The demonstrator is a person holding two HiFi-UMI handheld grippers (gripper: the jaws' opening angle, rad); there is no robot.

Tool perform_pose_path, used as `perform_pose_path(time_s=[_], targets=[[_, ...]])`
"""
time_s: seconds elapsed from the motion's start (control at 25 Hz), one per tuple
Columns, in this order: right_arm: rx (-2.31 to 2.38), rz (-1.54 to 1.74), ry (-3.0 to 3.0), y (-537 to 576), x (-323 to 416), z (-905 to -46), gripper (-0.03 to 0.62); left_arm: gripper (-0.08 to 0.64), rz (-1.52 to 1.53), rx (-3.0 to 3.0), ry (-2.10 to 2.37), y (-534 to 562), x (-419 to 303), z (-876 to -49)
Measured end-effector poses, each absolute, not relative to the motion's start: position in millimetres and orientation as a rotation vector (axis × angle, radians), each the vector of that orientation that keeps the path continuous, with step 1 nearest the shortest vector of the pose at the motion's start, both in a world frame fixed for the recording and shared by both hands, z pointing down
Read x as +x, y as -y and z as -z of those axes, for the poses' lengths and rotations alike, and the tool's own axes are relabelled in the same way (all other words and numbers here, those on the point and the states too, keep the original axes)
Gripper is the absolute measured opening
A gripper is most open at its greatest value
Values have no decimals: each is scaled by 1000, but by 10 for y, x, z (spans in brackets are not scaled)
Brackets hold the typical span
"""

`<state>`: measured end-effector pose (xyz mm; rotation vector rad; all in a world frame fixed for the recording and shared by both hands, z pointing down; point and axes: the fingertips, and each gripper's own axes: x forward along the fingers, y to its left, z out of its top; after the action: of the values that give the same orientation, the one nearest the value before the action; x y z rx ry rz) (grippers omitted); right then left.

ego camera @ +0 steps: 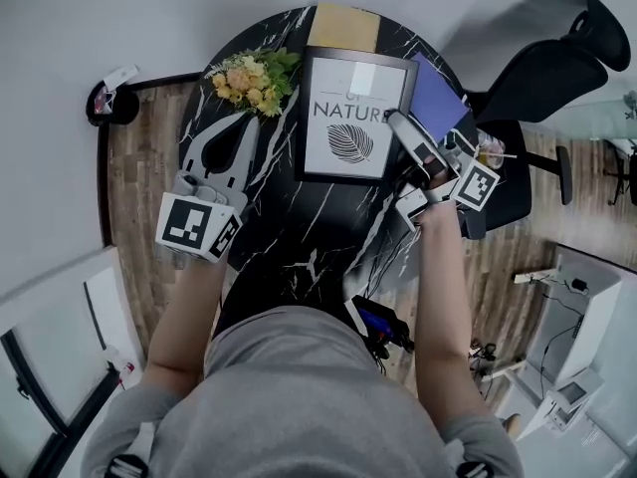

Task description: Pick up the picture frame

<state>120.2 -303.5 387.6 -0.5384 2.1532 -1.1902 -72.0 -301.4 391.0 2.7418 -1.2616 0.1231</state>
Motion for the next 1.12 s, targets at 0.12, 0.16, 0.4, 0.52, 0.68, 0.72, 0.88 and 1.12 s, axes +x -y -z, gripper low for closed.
perform_pose_path(time_s=[0.12,0.16,0.4,0.52,0.68,0.72,0.88,1.12], targets=[[-521,1158,-2164,2934,1152,-3697,80,8,-111,2748,1270,2955,-757,-3815],[-516,1150,-2167,2910,1141,-3648,80,8,-102,2750,1274,2944,-772,-3780],[-523,1096,-2179,2756,1144,-3394,80,8,-68,2780,1285,2847,-794,-3575],[-531,1046,-2195,2494,1158,-3187,80,8,-44,2794,1305,2613,-812,-3442],[-555,994,-2223,2422,1159,-3003,80,8,-30,2806,1300,2580,-808,-3373],[-557,981,-2233,2396,1148,-2961,80,8,-29,2808,1298,2569,-814,-3364],[-558,929,-2261,2295,1135,-2831,80,8,-25,2831,1292,2528,-805,-3300],[-554,869,-2304,2185,1076,-2669,80,8,-14,2860,1279,2486,-787,-3170]])
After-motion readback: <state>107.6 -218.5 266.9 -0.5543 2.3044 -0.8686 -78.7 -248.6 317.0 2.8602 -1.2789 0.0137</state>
